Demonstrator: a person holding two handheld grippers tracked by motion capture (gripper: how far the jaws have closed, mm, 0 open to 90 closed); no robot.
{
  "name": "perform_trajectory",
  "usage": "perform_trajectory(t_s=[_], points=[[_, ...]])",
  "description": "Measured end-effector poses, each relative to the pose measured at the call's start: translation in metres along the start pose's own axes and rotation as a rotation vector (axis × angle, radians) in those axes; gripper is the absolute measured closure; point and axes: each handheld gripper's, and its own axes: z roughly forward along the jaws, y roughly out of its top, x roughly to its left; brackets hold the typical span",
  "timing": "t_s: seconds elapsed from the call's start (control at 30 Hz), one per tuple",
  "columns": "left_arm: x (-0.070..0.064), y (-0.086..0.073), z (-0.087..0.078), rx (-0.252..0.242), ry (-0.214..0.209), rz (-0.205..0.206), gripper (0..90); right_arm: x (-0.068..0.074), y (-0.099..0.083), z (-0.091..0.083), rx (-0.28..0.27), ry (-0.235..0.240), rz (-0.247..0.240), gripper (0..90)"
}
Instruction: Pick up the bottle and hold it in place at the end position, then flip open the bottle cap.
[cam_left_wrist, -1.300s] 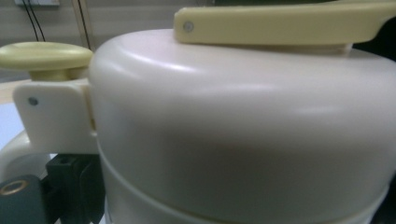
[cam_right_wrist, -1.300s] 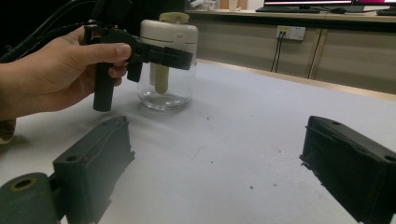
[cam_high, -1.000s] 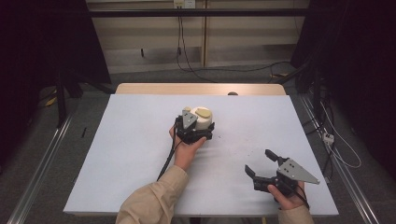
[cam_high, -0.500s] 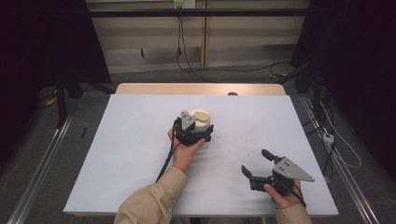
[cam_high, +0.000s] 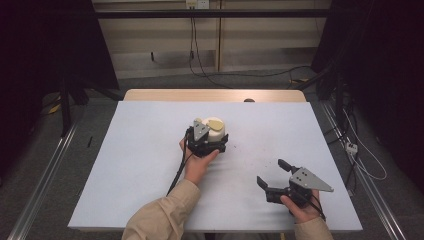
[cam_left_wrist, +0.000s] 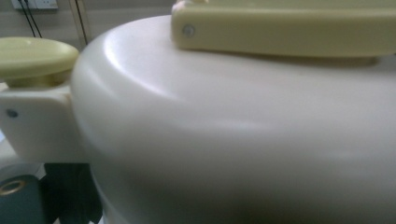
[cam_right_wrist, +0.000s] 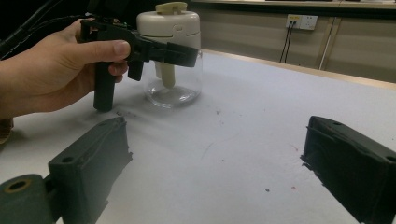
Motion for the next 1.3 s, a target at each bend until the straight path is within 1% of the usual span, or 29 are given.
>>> perform_trajectory(t_s=[0.07,0.17,0.2,0.27,0.33,0.47,0.53,0.57,0.63,0.7,0.77,0.8,0.87,1.0,1.17,1.2,1.27,1.3], points=[[0.0,0.0,0.0,0.0,0.0,0.0,5.2,0.0,0.0,0.001,-0.003,0.002,0.012,5.9],[0.0,0.0,-0.001,0.005,0.0,0.007,5.2,0.0,0.001,0.005,0.015,-0.004,0.028,5.7],[0.0,0.0,-0.001,0.004,0.001,0.006,5.2,0.001,0.001,0.007,0.014,0.004,0.031,5.7],[0.0,0.0,0.0,0.001,0.0,0.005,5.2,0.002,0.002,0.011,0.014,0.014,0.024,5.7],[0.0,0.0,0.0,0.0,0.0,0.005,5.2,0.002,0.003,0.015,0.015,0.021,0.028,5.6],[0.0,-0.001,-0.001,-0.001,0.0,0.008,5.3,0.001,0.006,0.022,0.024,0.023,0.007,5.3],[0.001,-0.001,-0.001,-0.002,-0.002,0.007,5.3,0.001,0.007,0.025,0.029,0.038,0.016,4.5],[0.0,-0.001,-0.001,-0.001,-0.002,0.007,5.3,0.001,0.007,0.027,0.038,0.041,0.011,4.7],[0.001,0.0,-0.001,0.0,-0.003,0.007,5.3,0.002,0.009,0.029,0.045,0.029,0.001,5.4],[0.0,0.0,0.0,0.0,-0.001,0.006,5.3,0.003,0.011,0.031,0.046,0.037,0.011,4.5],[0.0,0.0,0.0,0.0,0.0,0.008,5.3,0.004,0.014,0.033,0.043,0.033,0.007,4.5],[0.0,0.0,0.0,0.0,-0.002,0.007,5.3,0.004,0.015,0.034,0.042,0.039,0.012,4.9],[0.0,0.0,0.0,0.003,-0.001,0.009,5.3,0.003,0.017,0.036,0.045,0.025,0.017,8.0],[0.0,0.0,0.0,0.002,-0.001,0.007,5.3,0.0,0.02,0.041,0.044,0.017,0.066,6.9],[0.0,0.0,0.0,0.001,-0.001,0.006,5.3,-0.003,0.025,0.049,0.044,0.011,0.08,7.5],[0.0,0.0,0.0,0.001,0.0,0.006,5.3,-0.004,0.027,0.051,0.04,0.012,0.092,8.8],[0.0,0.0,0.0,0.001,0.001,0.009,5.3,-0.005,0.029,0.053,0.038,0.013,0.096,11.5],[0.0,0.0,0.0,0.001,0.0,0.009,5.3,-0.005,0.031,0.054,0.042,0.011,0.088,12.1]])
